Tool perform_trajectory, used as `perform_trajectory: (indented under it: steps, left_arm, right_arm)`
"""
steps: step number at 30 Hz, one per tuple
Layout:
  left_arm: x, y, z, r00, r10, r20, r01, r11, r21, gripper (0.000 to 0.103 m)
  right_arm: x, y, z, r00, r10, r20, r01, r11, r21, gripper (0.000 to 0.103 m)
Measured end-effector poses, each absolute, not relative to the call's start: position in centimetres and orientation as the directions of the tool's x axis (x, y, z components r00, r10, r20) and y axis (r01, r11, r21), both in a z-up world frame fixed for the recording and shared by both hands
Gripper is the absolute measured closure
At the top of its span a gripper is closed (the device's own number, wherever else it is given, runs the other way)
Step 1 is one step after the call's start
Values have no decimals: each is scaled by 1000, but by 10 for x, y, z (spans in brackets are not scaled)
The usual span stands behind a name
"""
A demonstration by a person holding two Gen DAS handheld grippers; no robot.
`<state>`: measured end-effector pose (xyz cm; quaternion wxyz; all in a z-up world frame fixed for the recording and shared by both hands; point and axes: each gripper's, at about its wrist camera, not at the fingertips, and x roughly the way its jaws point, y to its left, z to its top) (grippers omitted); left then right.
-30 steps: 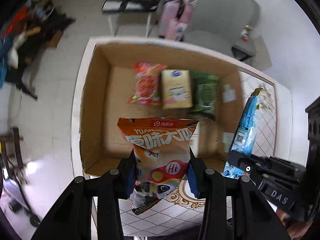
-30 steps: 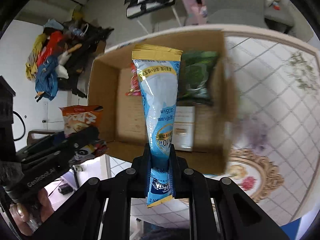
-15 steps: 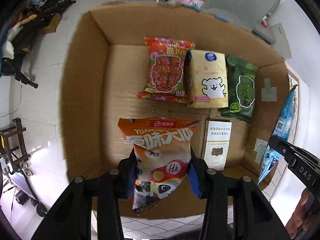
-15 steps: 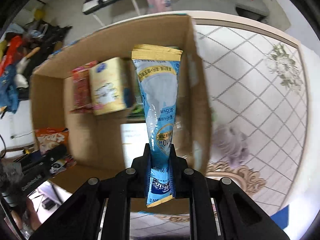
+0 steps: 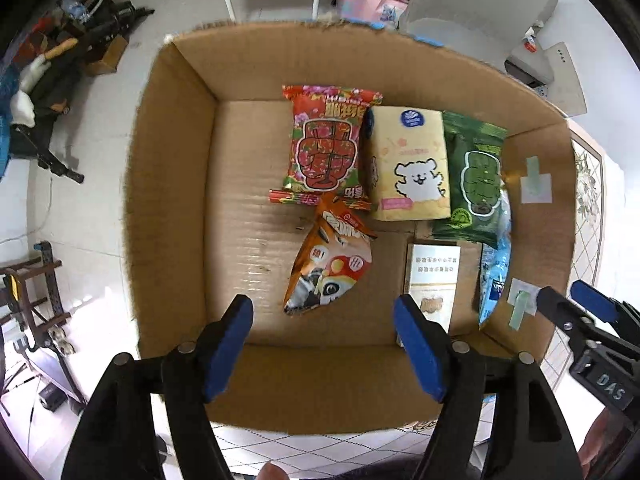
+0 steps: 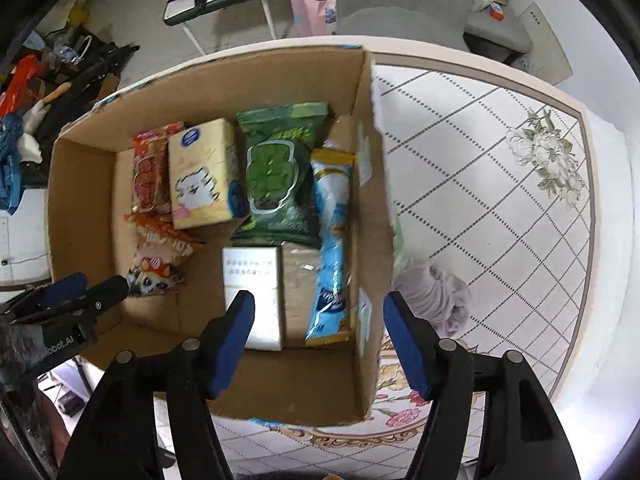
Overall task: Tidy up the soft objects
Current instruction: 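Place the orange bag with the left tool while the right tool places the blue tube in the box, then grasp the lilac plush toy with the right tool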
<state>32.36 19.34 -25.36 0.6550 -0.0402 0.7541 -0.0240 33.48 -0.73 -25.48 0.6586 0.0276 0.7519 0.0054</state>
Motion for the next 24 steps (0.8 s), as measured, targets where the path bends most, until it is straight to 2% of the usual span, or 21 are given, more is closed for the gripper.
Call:
perform_trajectory:
  steps: [1,2,3,6,8,10,18,24]
  left_arm:
    - [322,193,-249,-129,-94,-987,-28,995,-91,25]
    - [319,193,-243,-115,-98,-989,-28,995,-95,14]
    - [315,193,-238,-100,-100,-990,-28,995,-98,10]
    - [306,196,-225,-72,-118,-990,-37,993,-116,6]
    - [300,199,-217,-50,-106,-993,-47,993,-104,6]
    - [293,198,-209,-17,-85,-996,-51,995,-84,6]
    - [257,191,-168,103,-54,-993,-32,998,-57,6]
    - [243,185,-144,150,-94,-984,-41,994,-101,6]
  right_arm:
    - [330,-4,-256,-130,49,-990,28,999,46,34]
    - [326,-2,-256,-128,49,-991,20,999,47,34]
    - [322,1,-254,-126,51,-991,9,999,51,33]
    - [310,10,-247,-110,48,-993,-19,999,50,23]
    - [303,14,-243,-94,39,-995,-34,998,43,12]
    - [295,15,-237,-75,53,-996,-41,998,56,8]
    - [264,9,-193,21,86,-996,-47,995,85,7]
    - [251,-3,-158,72,150,-986,-31,988,148,7]
